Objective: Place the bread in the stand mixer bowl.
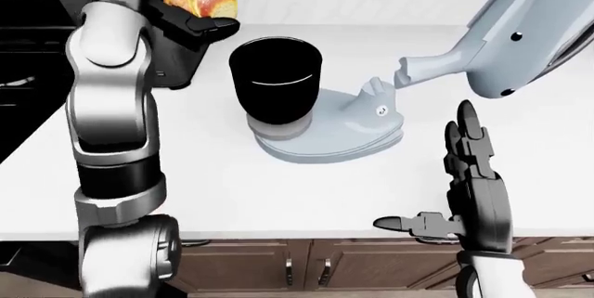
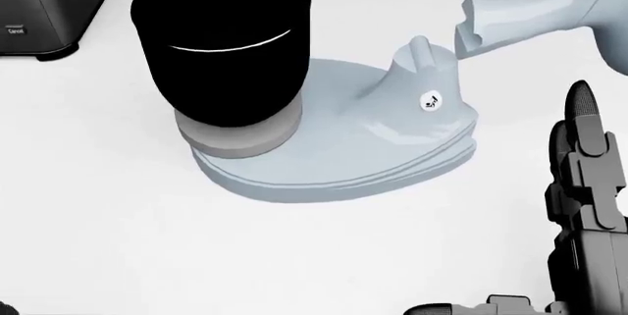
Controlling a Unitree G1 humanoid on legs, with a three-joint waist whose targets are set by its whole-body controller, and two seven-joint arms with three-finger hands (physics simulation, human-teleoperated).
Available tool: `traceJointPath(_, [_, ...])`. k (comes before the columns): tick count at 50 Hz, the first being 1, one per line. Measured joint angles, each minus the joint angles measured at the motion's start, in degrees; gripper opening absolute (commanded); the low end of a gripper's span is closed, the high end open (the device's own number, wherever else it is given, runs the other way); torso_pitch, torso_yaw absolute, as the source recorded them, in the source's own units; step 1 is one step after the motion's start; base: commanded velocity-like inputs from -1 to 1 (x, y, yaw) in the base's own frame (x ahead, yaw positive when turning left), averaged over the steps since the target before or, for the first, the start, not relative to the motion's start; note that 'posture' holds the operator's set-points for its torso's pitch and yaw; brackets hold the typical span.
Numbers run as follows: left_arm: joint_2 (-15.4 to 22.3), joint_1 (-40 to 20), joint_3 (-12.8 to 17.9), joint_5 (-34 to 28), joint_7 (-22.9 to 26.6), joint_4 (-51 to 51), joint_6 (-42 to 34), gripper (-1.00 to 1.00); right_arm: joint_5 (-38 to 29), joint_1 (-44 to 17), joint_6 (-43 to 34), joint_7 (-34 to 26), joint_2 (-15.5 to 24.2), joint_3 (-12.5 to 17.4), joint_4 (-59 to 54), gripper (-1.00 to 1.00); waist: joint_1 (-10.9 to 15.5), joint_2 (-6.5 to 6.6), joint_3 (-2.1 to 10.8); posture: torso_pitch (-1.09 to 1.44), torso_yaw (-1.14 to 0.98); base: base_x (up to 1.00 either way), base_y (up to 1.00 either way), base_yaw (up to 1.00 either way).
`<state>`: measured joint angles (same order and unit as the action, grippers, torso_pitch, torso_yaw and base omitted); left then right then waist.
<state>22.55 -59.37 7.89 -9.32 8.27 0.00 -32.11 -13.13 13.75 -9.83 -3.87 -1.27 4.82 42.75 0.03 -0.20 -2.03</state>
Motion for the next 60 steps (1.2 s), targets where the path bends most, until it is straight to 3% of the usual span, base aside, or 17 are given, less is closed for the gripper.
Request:
traceJointPath(17, [-4.6, -1.6, -2.4, -4.2, 0.0, 8.3, 7.7, -1.0, 0.2, 0.2, -0.5, -0.2, 0.0, 0.0, 0.9, 1.0, 0.0, -0.23, 0.09, 0.0, 0.0, 0.0, 0.0, 0.0])
traceJointPath(27, [-7.7, 1.0, -3.9, -6.7, 0.4, 9.3, 10.4, -1.0, 0.3, 0.4, 0.3, -0.2, -0.1, 0.0, 0.1, 1.0, -0.1, -0.31, 0.16, 0.0, 0.0, 0.0, 0.0, 0.0])
traceJointPath(41, [-8.9, 2.1, -3.8, -8.9, 0.3, 10.7, 13.2, -1.0, 0.6, 0.8, 1.3, 0.0, -0.1, -0.1, -0.3, 1.0, 0.0, -0.23, 0.51, 0.0, 0.0, 0.0, 0.0, 0.0])
traceJointPath(60, [-10.6, -2.8, -4.9, -9.6, -0.3, 16.3, 15.0, -1.0, 0.9, 1.2, 1.6, -0.2, -0.2, 0.1, -0.1, 1.0, 0.0, -0.46, 0.32, 0.0, 0.0, 0.0, 0.0, 0.0])
